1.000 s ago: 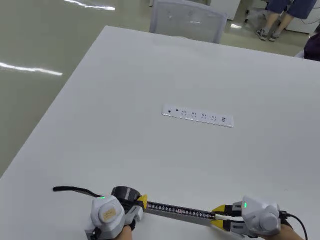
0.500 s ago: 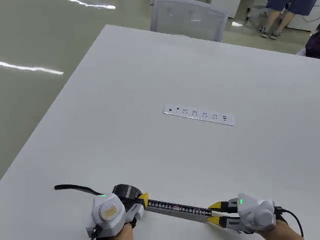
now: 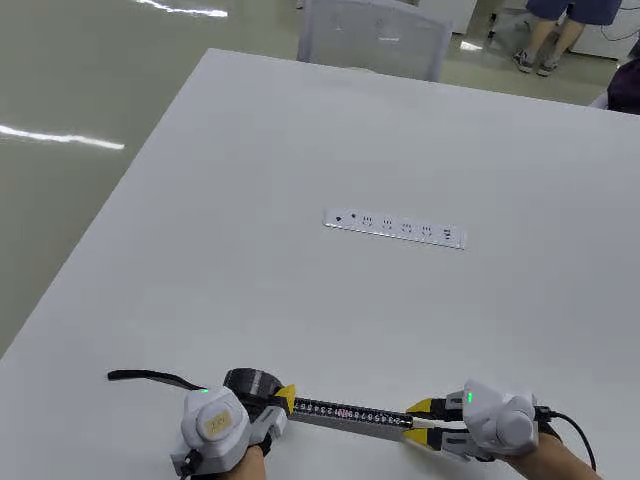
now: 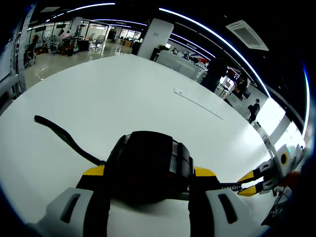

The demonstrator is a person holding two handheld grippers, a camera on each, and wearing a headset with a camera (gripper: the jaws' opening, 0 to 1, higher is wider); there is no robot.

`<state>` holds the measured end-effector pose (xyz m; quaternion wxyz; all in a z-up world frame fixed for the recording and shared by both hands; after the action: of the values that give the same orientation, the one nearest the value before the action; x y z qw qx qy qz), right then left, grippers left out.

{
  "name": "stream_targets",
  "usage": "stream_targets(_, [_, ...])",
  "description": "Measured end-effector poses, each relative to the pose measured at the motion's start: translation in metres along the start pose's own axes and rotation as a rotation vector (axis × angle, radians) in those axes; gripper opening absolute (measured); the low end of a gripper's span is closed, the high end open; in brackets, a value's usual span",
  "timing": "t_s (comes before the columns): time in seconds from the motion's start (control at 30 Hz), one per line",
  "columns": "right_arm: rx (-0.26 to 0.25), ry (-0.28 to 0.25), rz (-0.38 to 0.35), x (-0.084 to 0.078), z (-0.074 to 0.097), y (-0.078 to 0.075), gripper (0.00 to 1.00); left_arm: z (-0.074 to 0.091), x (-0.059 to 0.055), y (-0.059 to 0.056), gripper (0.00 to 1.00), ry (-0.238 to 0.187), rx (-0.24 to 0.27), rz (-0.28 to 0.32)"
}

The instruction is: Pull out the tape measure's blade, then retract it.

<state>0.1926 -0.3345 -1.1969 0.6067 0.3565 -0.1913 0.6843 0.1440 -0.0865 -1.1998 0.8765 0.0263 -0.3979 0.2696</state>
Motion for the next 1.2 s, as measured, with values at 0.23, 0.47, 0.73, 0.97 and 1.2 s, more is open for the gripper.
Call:
stream_targets(0.23, [0.004, -0.003, 0.003, 0.004, -0.005, -0.001, 0.12, 0.000, 0.000, 0.000, 0.62, 0.002, -0.001, -0.001])
stream_targets(0.47, [0.008, -0.001, 0.007, 0.008, -0.009, -0.001, 0.12, -0.001, 0.000, 0.001, 0.62, 0.001, -0.001, 0.000])
stream_targets(0.73, [0.009, -0.003, 0.009, 0.011, -0.013, -0.003, 0.12, 0.000, 0.000, 0.000, 0.62, 0.001, -0.003, 0.002])
stream_targets(0.97, [0.012, -0.006, 0.012, 0.016, -0.019, -0.003, 0.12, -0.001, 0.000, 0.000, 0.62, 0.002, -0.006, 0.002])
stream_targets(1.2, [0.013, -0.010, 0.016, 0.019, -0.025, -0.004, 0.12, -0.002, 0.000, 0.000, 0.62, 0.001, -0.008, 0.005])
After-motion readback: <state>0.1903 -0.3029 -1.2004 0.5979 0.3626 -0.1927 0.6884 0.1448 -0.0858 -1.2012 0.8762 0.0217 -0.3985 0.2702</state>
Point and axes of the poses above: the centre of the closed fingertips' face, and the gripper's own axes: z roughly backward along the fingers, y roughly to its left, x roughly out of its top, the point moved 4 cm from there along z, roughly backward along the fingers, and after that the axes turned 15 degrees about x, right-handed, at the moved point
